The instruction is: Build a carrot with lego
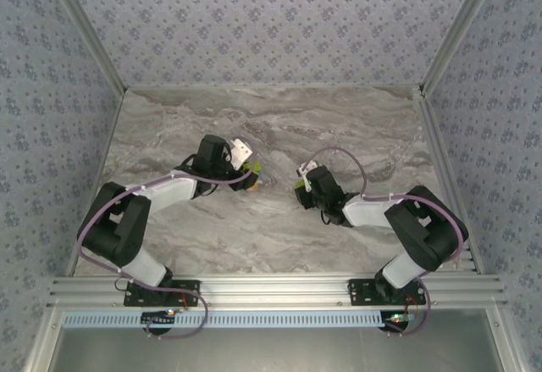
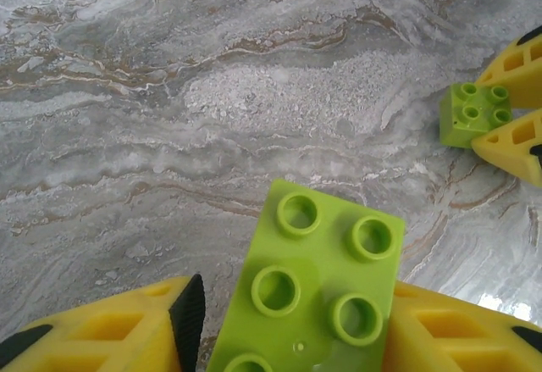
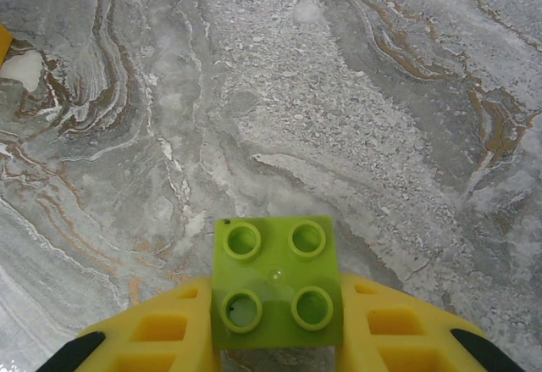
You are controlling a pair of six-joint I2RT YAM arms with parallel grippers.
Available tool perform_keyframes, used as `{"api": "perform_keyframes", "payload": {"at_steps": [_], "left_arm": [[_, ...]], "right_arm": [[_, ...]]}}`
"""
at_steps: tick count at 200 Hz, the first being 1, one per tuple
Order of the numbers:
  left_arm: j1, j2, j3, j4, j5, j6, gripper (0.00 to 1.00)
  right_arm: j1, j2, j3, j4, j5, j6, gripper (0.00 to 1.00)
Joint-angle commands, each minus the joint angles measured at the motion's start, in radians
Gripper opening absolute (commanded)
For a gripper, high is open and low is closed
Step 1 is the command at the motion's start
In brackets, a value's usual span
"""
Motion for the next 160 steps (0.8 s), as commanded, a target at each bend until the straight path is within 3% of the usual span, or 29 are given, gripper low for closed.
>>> {"api": "perform_keyframes", "payload": {"at_steps": [1, 114, 160], "left_arm": [[0.003, 0.003, 0.025, -0.024, 0.029, 0.014, 0.5], [0.005, 0.021, 0.037, -0.062, 0.093, 0.014, 0.31], [0.004, -0.016, 0.036, -0.144, 0.216, 0.008, 0.27]], "right_arm": [[-0.007, -0.009, 0.026, -0.029, -0.018, -0.021, 0.22], [-0.059, -0.053, 0.058, -0.075, -0.148, -0.053, 0.21], [-0.142, -0.074, 0.163, -0.246, -0.408, -0.15, 0.17]]}}
